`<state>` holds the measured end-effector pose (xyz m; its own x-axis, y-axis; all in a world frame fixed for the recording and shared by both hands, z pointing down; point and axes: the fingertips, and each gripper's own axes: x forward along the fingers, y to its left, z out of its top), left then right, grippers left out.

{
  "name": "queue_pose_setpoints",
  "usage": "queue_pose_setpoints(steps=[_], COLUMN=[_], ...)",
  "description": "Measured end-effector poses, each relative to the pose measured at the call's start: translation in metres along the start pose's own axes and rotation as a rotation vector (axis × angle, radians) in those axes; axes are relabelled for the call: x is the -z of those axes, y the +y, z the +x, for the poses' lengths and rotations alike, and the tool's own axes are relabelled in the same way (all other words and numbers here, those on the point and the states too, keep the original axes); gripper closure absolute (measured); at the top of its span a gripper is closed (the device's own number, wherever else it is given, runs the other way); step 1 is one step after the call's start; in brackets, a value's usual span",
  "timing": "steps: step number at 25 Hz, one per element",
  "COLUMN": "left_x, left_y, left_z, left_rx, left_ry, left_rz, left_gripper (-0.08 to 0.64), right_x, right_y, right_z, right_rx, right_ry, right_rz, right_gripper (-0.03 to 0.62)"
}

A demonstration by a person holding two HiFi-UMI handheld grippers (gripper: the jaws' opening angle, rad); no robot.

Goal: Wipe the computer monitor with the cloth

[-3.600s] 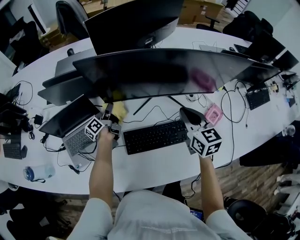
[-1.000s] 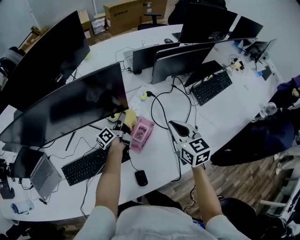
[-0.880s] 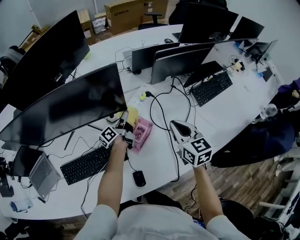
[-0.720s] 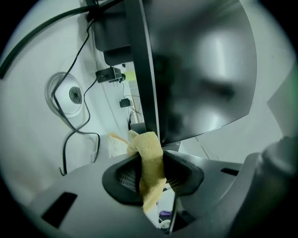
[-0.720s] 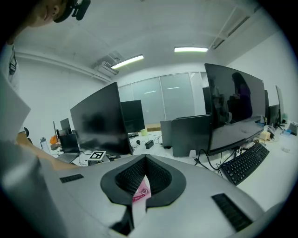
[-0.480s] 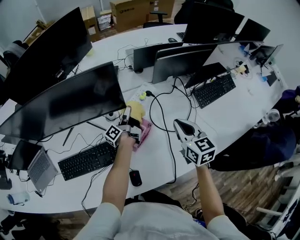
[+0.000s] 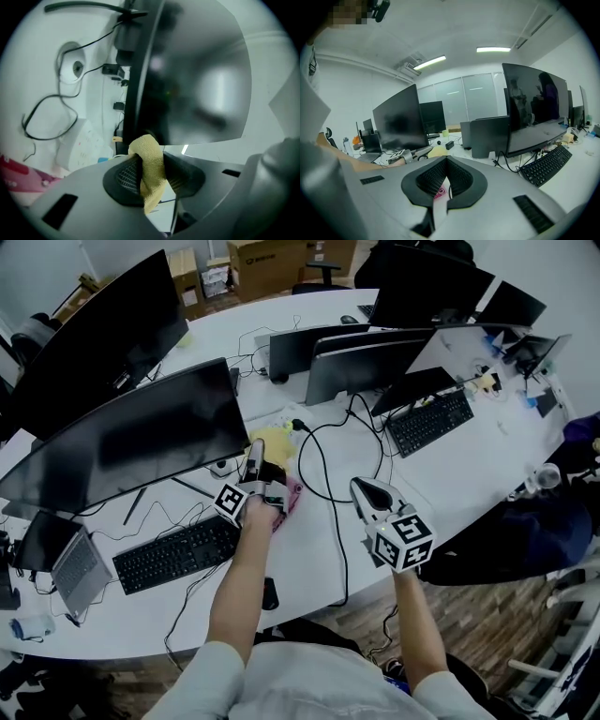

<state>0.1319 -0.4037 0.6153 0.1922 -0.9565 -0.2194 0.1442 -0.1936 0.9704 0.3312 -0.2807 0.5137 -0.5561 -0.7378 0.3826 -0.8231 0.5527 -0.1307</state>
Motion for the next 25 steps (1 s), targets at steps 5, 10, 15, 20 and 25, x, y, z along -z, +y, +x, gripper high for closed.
queue_pose_setpoints(steps=[5, 10, 15, 20, 25], left_x=[0.001, 0.004, 0.009, 0.013, 0.015], left_y=[-0.045, -0.09, -0.144, -0.193, -0.229], left_z=[0.015, 0.019, 0.026, 0.035, 0.039], left_rx=[0.09, 0.145, 0.186, 0.214, 0.236], left_ry=[-0.054, -0.075, -0.078, -0.082, -0.07], left_rz=[0.003, -0.023, -0.041, -0.043, -0.02], left_gripper=[0.43, 0.43, 0.43, 0.43, 0.43], right_x=[-0.004, -0.011, -0.027, -0.051, -0.074], right_y=[-0.001, 0.001, 0.008, 0.017, 0.023], right_z=[-0.006, -0.012, -0.018, -0.025, -0.036], right_rx=[0.005, 0.007, 0.002, -0.008, 0.005], right_ry=[-0.009, -0.026, -0.05, -0.083, -0.126], right_rz=[-0.001, -0.006, -0.008, -0.022, -0.03], right_gripper=[0.569, 0.569, 0.569, 0.569, 0.569])
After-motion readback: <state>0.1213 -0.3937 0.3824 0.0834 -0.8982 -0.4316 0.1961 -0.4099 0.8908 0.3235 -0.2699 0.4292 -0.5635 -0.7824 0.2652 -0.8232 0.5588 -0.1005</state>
